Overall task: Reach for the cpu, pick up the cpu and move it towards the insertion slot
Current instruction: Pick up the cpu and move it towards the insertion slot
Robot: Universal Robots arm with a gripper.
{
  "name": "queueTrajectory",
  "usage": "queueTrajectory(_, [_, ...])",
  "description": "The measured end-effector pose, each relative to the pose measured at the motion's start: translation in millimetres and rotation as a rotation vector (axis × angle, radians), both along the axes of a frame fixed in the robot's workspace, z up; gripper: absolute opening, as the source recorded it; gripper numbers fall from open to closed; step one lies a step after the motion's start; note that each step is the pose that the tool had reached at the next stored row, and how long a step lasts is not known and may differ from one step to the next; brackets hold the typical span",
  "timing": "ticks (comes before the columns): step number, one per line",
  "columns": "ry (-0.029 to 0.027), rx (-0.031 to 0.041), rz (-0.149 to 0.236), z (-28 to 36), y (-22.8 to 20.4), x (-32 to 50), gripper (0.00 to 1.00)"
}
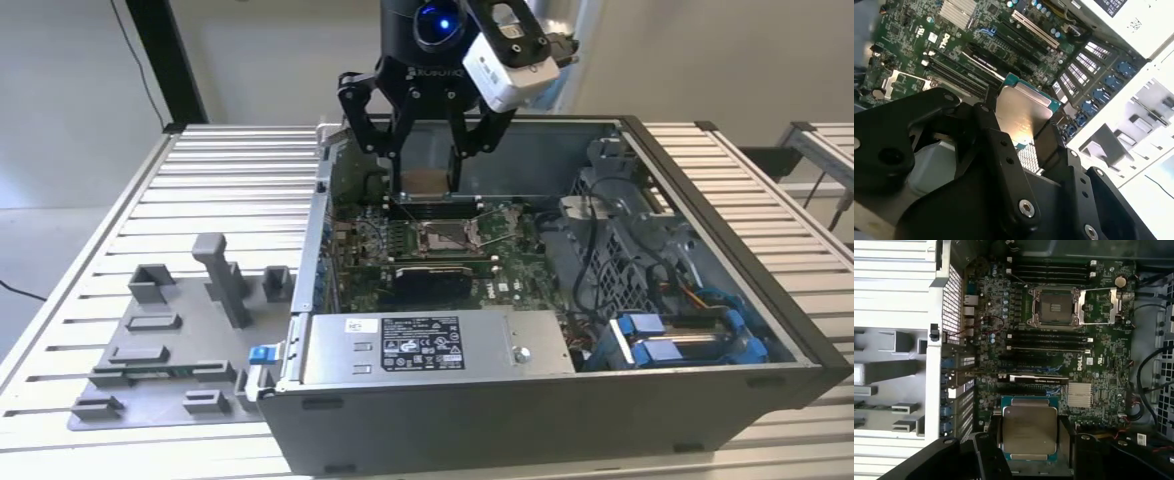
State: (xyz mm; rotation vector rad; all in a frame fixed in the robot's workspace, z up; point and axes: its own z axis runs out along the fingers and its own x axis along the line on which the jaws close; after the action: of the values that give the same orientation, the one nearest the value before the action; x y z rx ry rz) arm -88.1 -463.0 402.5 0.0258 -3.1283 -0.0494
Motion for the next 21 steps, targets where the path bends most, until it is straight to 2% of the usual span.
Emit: queueTrajectory(21, [0.0000,0.0000,0.000,0.0,0.0,26.9,0.00])
